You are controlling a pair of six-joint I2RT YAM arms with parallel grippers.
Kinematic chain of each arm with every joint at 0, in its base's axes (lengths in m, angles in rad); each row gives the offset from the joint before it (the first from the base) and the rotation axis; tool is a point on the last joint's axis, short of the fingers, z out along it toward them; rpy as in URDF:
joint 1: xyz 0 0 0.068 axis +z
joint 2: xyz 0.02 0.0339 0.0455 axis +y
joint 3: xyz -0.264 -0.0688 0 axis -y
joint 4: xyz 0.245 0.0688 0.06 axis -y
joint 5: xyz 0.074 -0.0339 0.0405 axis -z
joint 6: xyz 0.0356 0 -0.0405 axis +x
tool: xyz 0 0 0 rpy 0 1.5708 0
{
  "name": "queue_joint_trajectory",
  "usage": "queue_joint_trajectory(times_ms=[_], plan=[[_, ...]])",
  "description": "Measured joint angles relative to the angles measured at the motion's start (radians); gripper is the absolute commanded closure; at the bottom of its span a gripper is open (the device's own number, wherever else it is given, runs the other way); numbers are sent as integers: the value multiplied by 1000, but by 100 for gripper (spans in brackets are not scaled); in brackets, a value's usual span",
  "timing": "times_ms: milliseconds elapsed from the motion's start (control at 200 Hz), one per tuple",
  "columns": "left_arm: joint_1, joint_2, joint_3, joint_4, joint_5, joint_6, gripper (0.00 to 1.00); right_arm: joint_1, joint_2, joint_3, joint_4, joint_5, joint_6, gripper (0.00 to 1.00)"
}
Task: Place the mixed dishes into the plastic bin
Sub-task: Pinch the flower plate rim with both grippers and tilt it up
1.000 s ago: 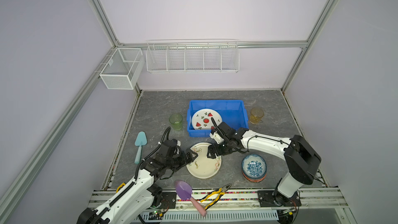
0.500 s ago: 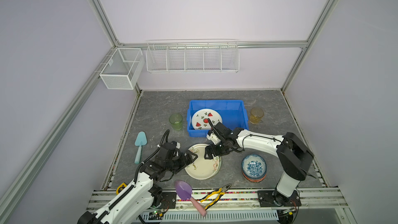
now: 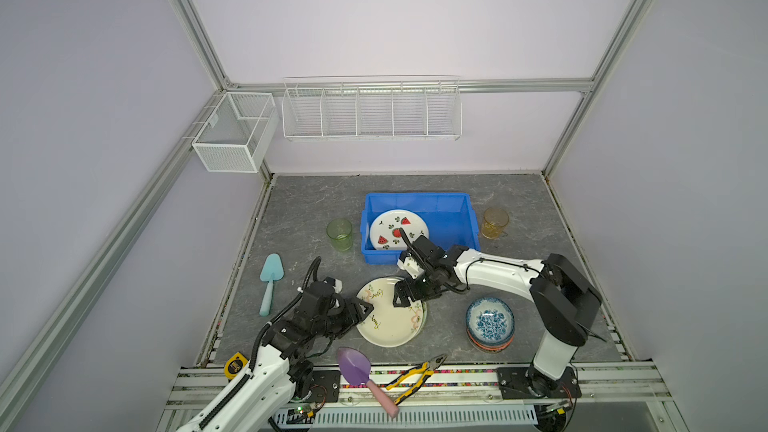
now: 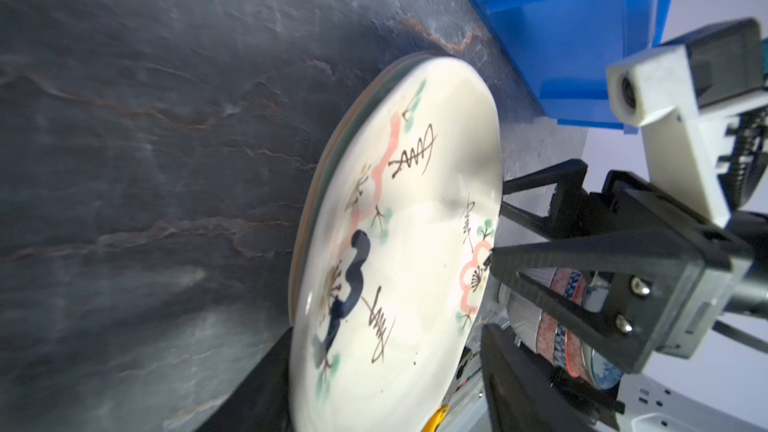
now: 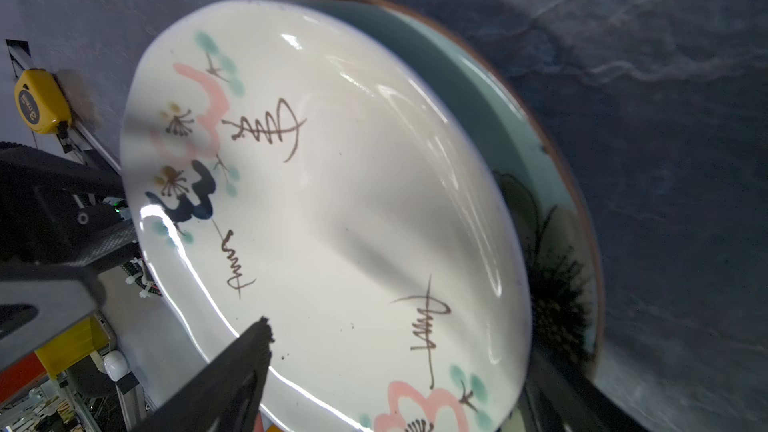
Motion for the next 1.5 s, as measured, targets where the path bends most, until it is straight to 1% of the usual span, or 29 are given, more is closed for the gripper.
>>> queue_joint_trajectory(times_ms=[190,350,605,890,1155,1305,1500], plan=[[0,-55,-4,-38,-11,-22,61,0,11,11,-3,0,-7,9],[0,-112,-16,-51,-12,-34,70,0,27,32,-13,0,-18,9],[0,-171,-30,-71,-13,-58,76,0,42,60,-33,1,-33,9],[0,-174,-34,-74,-26,-76,87,0,43,62,-39,0,-34,9],[0,-176,-50,-97,-45,-81,94,-1,43,86,-61,-9,-45,9],[0,-206,-53,-113,-53,-88,100,-6,43,109,-79,-18,-57,9],[0,-270,-54,-136,-68,-104,100,-32,42,145,-99,-53,-76,10]])
